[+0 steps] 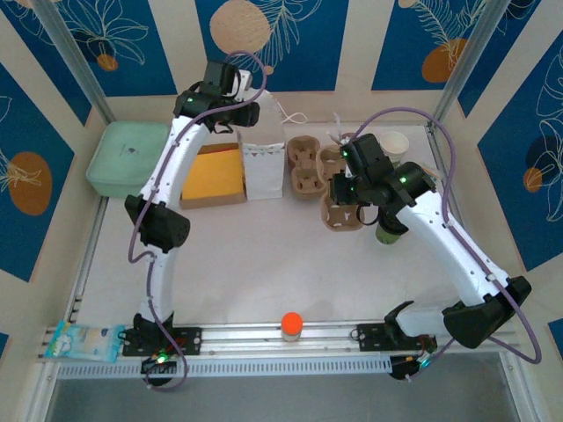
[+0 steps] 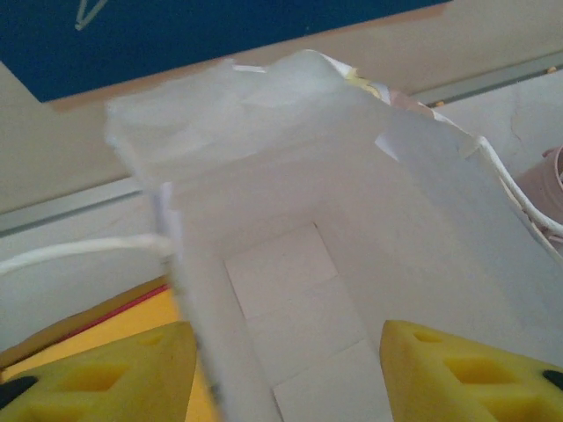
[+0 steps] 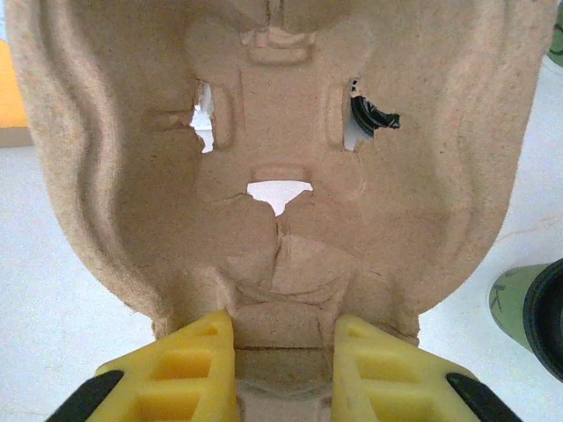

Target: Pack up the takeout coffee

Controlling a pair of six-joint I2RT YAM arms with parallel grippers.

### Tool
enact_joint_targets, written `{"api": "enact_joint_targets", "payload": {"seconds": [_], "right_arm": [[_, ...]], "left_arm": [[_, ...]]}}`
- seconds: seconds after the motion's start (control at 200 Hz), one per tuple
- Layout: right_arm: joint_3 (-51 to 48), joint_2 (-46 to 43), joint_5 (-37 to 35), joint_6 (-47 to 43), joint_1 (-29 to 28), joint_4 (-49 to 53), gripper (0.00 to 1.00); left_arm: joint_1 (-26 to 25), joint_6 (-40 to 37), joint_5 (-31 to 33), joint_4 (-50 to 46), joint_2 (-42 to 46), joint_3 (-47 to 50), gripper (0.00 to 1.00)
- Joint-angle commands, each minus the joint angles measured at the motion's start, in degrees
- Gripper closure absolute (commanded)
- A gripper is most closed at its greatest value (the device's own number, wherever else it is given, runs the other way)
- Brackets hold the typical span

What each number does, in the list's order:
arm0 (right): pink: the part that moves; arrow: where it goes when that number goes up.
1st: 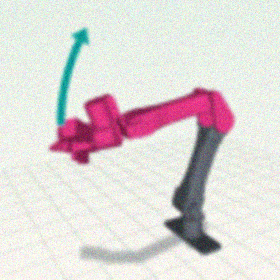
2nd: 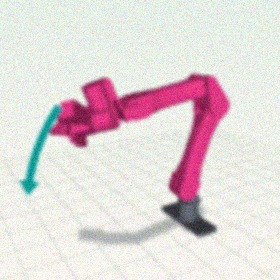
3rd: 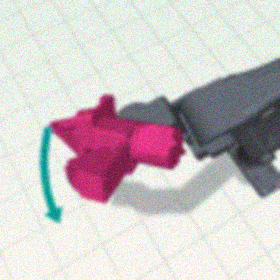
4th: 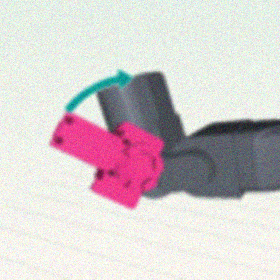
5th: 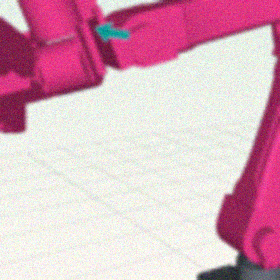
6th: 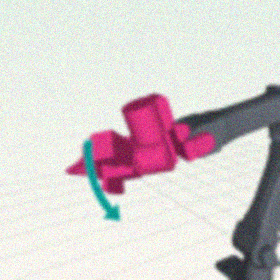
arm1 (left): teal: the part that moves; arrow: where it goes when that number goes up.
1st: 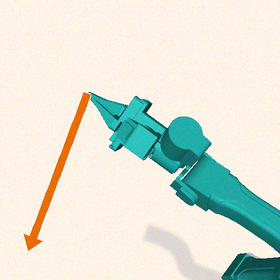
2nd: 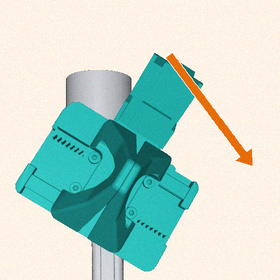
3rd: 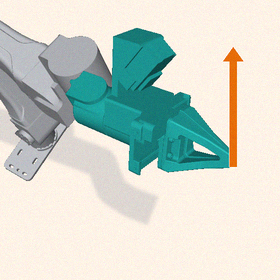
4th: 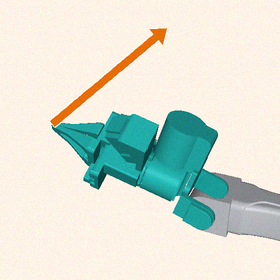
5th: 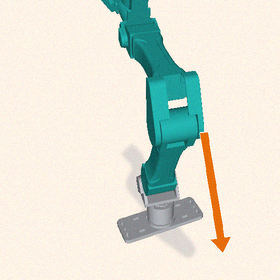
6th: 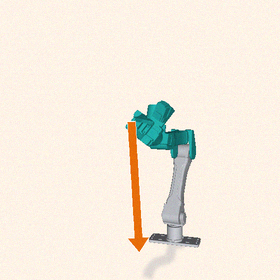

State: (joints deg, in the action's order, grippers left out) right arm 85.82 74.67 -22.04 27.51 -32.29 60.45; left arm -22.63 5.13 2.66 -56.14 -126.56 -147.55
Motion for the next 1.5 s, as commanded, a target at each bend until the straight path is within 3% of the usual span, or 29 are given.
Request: {"api": "enact_joint_targets", "payload": {"seconds": [0.0,0.4,1.226,1.496], "right_arm": [[-0.53,-0.87,0.78,0.79,-0.32,-0.68,0.76],[0.54,-0.71,0.86,0.35,-0.31,-0.24,0.76],[0.78,-3.16,-0.13,0.62,-1.06,0.81,0.77],[0.40,-4.66,-0.63,0.71,-1.37,1.32,0.77]], "left_arm": [[-0.31,-1.25,4.76,1.15,2.37,0.23,0.42],[-0.26,-2.99,7.14,-0.17,-1.39,-0.03,0.45],[-1.09,-2.75,8.40,-4.79,-1.86,0.09,0.99],[-2.81,0.14,9.32,-7.36,1.69,1.63,1.00]]}}
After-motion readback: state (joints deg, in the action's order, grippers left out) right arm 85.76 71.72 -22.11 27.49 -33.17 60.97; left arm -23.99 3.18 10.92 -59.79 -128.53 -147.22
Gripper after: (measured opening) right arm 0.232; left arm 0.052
